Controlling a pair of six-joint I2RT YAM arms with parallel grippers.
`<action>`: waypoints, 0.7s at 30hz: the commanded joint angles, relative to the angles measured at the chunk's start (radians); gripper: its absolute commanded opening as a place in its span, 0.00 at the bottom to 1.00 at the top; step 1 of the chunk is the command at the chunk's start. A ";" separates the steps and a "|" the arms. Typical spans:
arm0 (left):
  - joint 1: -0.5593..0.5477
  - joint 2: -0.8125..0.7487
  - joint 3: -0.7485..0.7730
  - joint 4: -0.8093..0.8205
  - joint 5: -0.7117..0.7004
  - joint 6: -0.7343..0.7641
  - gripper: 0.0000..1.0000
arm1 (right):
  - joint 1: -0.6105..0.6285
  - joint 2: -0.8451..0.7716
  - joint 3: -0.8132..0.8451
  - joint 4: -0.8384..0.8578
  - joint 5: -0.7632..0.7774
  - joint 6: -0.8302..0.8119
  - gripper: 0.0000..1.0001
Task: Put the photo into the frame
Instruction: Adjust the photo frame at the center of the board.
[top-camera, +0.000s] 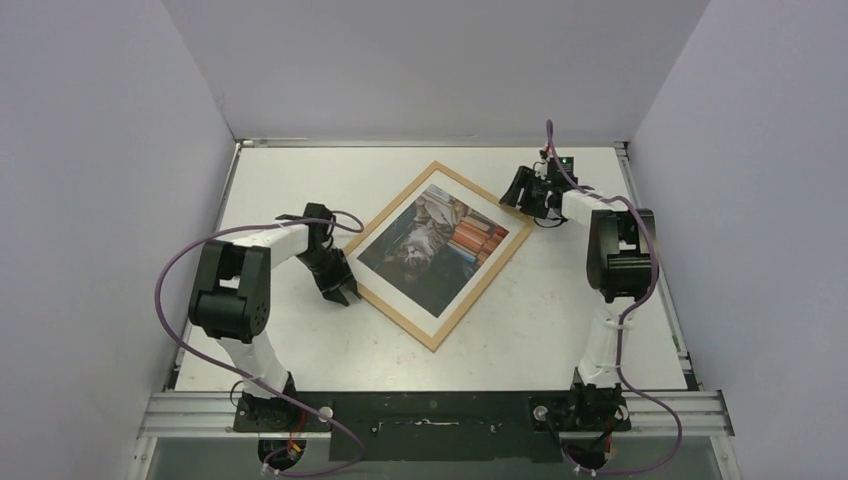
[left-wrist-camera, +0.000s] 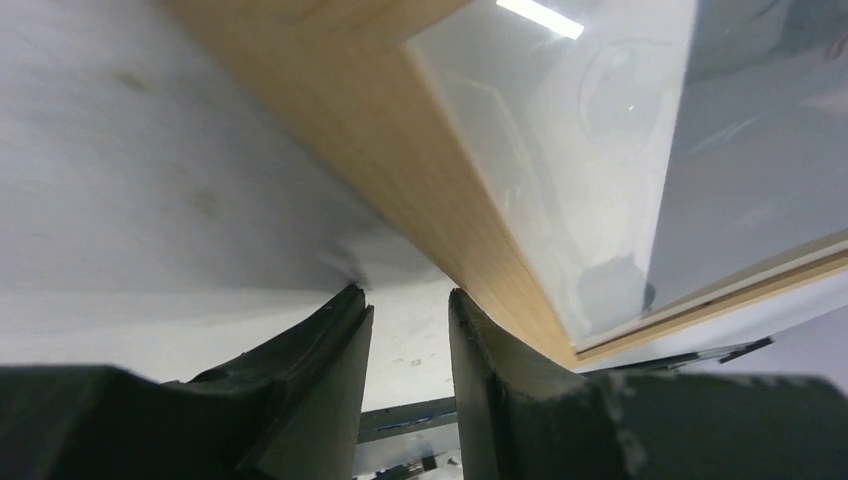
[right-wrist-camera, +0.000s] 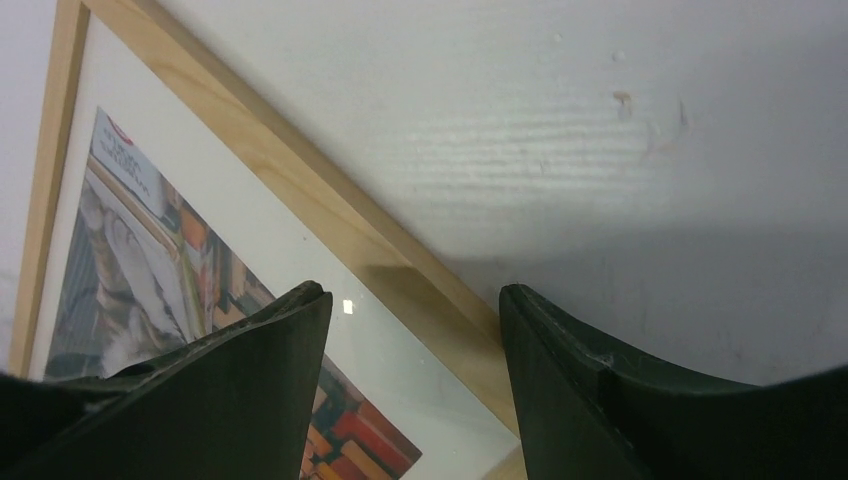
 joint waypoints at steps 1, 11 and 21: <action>0.075 0.084 0.145 0.143 -0.004 -0.002 0.34 | 0.050 -0.131 -0.145 -0.141 -0.040 0.051 0.62; 0.092 0.357 0.546 0.000 -0.080 0.069 0.35 | 0.216 -0.380 -0.454 -0.173 -0.021 0.092 0.62; 0.089 0.536 0.806 0.025 0.012 0.175 0.37 | 0.491 -0.464 -0.503 -0.230 -0.048 -0.055 0.63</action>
